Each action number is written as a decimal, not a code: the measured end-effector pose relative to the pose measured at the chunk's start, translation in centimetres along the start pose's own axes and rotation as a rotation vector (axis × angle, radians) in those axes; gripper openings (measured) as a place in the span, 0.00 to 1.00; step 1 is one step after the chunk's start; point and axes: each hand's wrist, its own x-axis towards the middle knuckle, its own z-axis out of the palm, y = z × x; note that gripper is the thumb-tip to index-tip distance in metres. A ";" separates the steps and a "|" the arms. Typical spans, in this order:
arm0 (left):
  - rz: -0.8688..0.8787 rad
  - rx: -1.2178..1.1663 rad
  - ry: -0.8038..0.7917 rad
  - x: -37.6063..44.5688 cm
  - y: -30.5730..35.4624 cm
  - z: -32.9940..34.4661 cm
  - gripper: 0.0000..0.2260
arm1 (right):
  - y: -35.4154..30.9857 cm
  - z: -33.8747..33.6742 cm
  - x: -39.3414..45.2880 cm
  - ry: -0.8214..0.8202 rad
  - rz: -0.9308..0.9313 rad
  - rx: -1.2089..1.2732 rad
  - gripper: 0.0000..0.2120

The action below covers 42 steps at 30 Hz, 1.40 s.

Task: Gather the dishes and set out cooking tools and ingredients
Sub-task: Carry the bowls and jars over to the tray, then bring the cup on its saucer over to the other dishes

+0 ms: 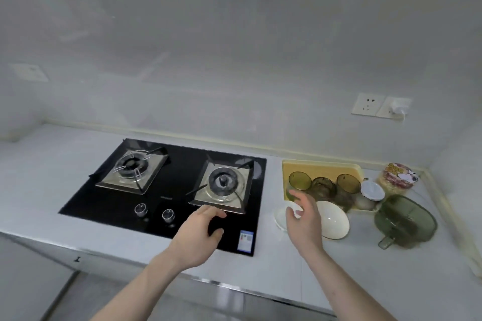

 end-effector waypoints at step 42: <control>-0.679 -0.057 0.663 -32.5 -46.0 -38.3 0.13 | -37.6 62.0 -23.6 -1.175 -0.208 0.109 0.17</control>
